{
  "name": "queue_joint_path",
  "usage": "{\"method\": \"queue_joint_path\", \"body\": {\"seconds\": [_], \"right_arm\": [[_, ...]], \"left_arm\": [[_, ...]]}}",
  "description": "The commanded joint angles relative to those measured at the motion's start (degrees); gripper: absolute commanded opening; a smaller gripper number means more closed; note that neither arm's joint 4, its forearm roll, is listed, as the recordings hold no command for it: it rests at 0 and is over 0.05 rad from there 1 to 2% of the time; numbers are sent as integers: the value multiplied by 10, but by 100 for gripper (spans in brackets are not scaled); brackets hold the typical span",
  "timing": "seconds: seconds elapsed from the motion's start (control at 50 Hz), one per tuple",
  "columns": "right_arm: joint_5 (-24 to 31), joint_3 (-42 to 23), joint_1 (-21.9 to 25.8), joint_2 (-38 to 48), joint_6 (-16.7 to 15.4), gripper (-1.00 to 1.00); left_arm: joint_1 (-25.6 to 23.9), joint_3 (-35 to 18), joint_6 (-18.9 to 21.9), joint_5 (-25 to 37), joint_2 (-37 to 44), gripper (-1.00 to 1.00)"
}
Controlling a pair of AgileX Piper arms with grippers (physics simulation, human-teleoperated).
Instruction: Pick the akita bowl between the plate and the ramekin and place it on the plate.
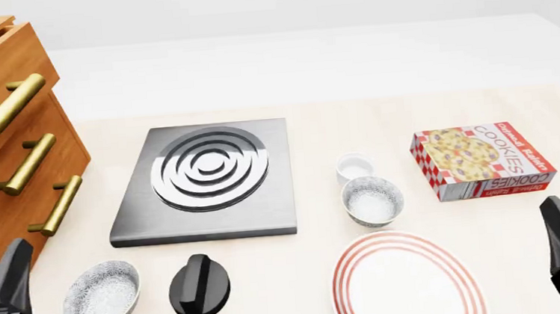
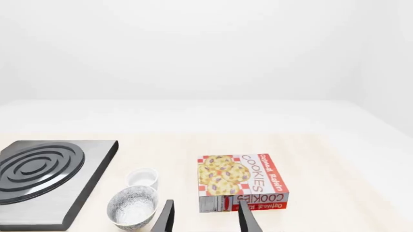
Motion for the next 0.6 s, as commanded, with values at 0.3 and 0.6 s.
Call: {"method": "queue_joint_path", "body": {"seconds": [0.3,0.6], "right_arm": [[38,-30,30,-1,-30,100],[239,-318,117,9,-92,100]], "left_arm": [[0,0,0,0,0,100],[0,0,0,0,0,100]]}}
